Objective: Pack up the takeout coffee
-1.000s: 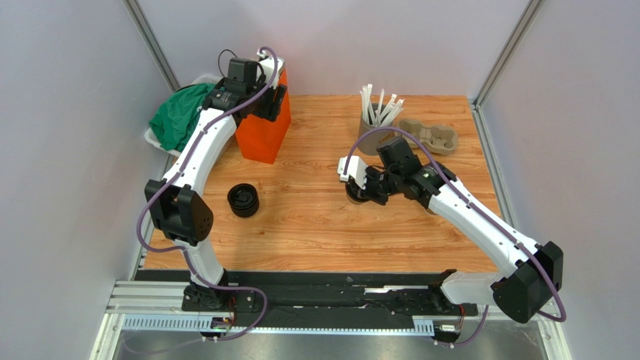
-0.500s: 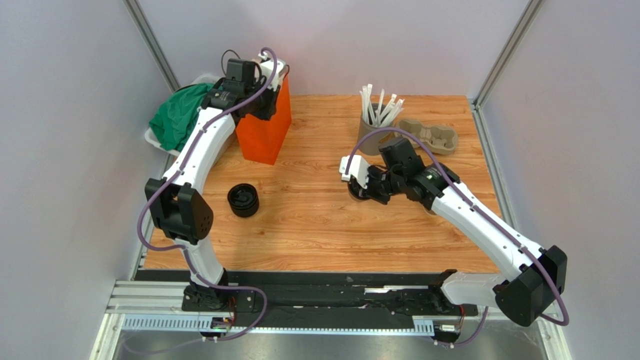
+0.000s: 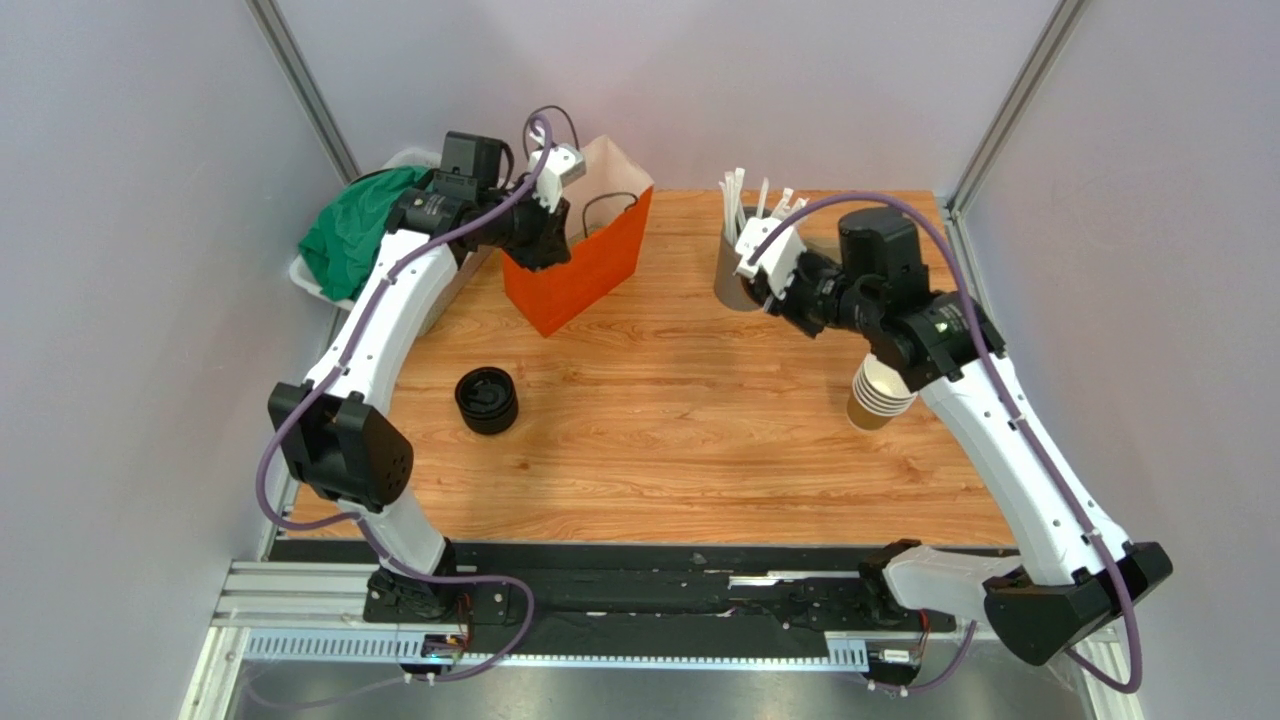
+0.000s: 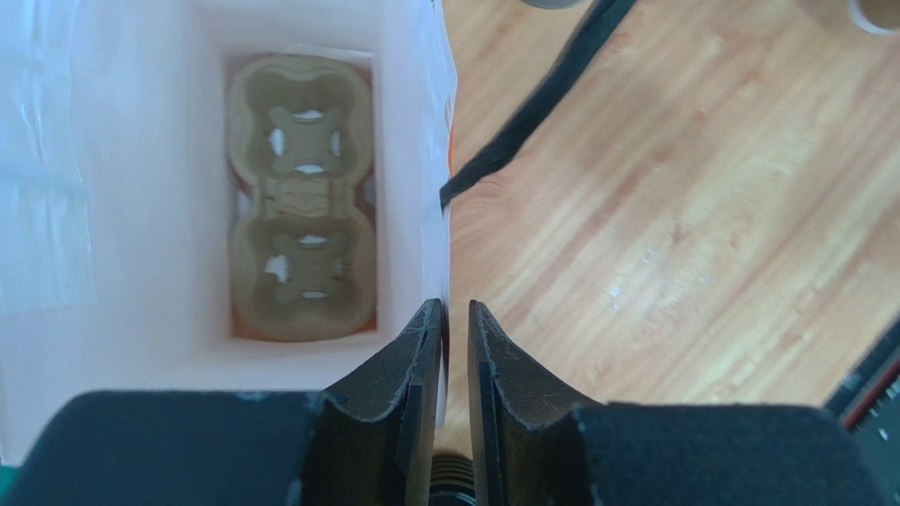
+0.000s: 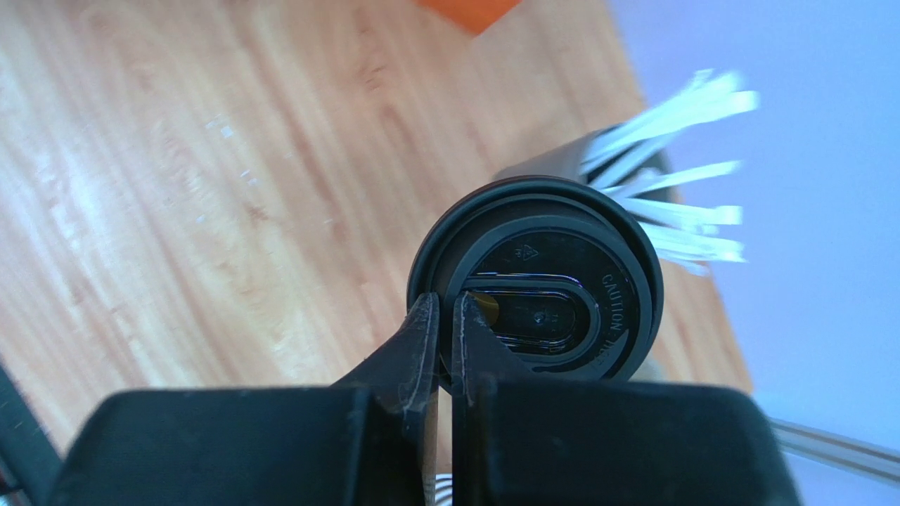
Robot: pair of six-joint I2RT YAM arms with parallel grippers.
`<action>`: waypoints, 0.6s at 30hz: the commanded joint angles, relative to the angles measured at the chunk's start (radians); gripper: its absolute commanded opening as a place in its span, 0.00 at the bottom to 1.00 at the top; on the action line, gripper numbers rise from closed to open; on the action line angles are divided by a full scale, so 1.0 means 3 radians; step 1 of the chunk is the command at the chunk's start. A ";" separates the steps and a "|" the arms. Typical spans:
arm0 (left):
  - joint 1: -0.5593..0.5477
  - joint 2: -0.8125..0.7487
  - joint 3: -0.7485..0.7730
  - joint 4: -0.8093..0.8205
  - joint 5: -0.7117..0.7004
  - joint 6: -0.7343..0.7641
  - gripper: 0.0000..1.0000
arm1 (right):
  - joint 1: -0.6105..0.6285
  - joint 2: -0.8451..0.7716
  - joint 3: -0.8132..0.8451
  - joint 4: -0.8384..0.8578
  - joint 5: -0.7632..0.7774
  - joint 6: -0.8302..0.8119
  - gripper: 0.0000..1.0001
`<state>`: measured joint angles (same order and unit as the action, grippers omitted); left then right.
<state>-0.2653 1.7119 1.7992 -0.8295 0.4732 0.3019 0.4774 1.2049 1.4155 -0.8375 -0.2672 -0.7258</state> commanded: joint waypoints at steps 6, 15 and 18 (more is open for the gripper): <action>-0.0291 -0.0526 -0.0327 -0.0308 0.0662 0.0435 0.24 | -0.0073 0.0232 0.1003 -0.0067 0.0017 -0.0035 0.00; -0.0460 -0.0558 -0.0700 0.0198 -0.0268 0.0282 0.27 | -0.0027 0.0590 0.1321 0.0153 -0.0132 0.0266 0.00; -0.0440 -0.0455 -0.0624 0.0183 -0.0309 0.0277 0.36 | 0.0004 0.0555 0.1229 0.0179 -0.0137 0.0261 0.00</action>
<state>-0.4076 1.5513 1.5951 -0.8383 0.4679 0.3805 0.4625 1.3762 1.7748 -0.8257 -0.2893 -0.6804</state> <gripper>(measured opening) 0.335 0.034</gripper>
